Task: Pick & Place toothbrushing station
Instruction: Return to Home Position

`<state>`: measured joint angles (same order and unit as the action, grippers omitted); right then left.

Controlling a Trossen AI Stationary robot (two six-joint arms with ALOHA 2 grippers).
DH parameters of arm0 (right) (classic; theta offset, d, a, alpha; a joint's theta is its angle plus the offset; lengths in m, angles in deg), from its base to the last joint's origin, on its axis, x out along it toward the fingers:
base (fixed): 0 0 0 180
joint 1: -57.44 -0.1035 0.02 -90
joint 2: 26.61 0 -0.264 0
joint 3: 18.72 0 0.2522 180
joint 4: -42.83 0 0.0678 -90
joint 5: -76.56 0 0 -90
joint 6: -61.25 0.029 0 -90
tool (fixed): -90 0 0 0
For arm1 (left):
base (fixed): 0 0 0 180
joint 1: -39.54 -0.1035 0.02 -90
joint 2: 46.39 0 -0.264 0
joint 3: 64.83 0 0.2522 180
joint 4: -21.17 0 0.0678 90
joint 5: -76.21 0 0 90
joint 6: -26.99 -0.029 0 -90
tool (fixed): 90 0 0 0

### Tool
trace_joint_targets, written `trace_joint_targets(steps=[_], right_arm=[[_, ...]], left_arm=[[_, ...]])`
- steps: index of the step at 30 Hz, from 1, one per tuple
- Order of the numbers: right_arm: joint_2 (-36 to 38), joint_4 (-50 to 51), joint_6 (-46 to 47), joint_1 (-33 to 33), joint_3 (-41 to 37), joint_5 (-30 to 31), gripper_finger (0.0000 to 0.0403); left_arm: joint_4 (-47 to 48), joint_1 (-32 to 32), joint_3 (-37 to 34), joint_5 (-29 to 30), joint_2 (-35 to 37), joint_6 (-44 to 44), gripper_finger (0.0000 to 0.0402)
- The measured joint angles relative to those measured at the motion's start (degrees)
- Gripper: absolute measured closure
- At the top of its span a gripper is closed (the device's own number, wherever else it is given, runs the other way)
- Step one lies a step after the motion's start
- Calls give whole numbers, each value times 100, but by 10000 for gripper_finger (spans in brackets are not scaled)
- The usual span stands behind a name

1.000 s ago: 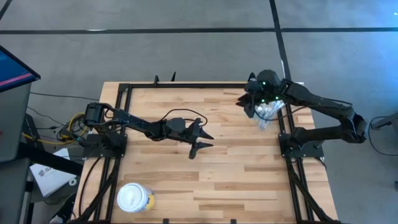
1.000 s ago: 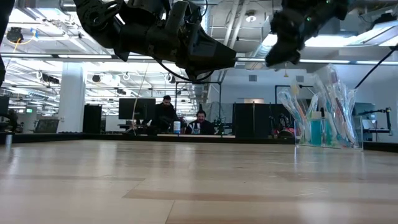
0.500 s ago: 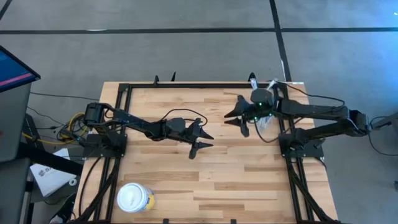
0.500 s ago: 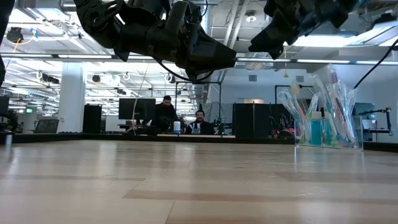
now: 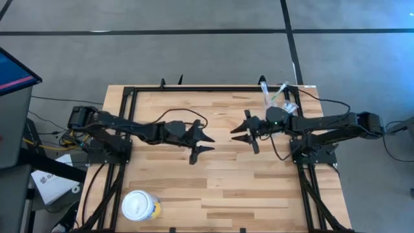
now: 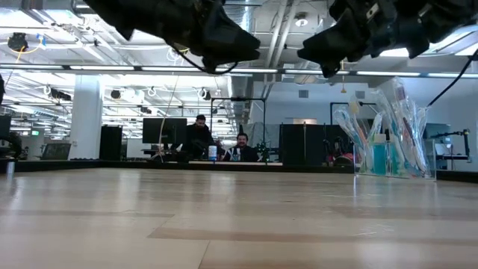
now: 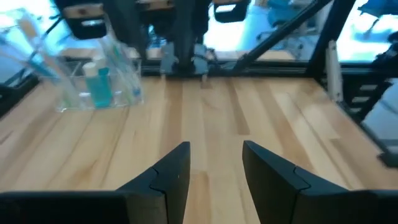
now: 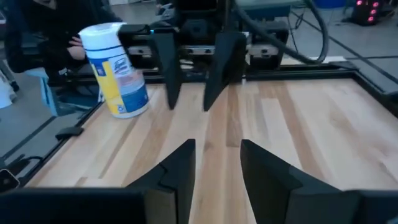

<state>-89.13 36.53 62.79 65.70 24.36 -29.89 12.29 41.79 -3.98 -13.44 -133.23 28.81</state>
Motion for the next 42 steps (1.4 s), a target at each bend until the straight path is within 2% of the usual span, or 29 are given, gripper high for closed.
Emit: trace_joint_targets(steps=[8,12,17,20,22,30,39,42], right_arm=[[203,-46,48,-189,-224,347,285],[595,-11,116,-189,-432,352,285],[1109,-537,194,-314,-999,753,285],[1435,-628,242,-394,-1253,756,287],[1673,-568,253,-431,-1406,774,290],[2743,-595,146,-675,-2063,1467,309],[4429,-499,-66,-819,-2871,1526,322],[4975,118,-199,-818,-2884,1545,324]], left_arm=[[107,144,-949,988,1028,8,262],[-99,144,-1622,1140,1858,169,262],[-248,146,-2248,1235,2826,359,262],[-242,193,-2550,1400,3335,445,262],[-246,201,-2728,1491,3652,448,262],[-235,199,-3428,1520,4883,445,262],[-222,196,-4028,1518,6014,414,262],[-158,193,-4199,1518,6342,324,262]])
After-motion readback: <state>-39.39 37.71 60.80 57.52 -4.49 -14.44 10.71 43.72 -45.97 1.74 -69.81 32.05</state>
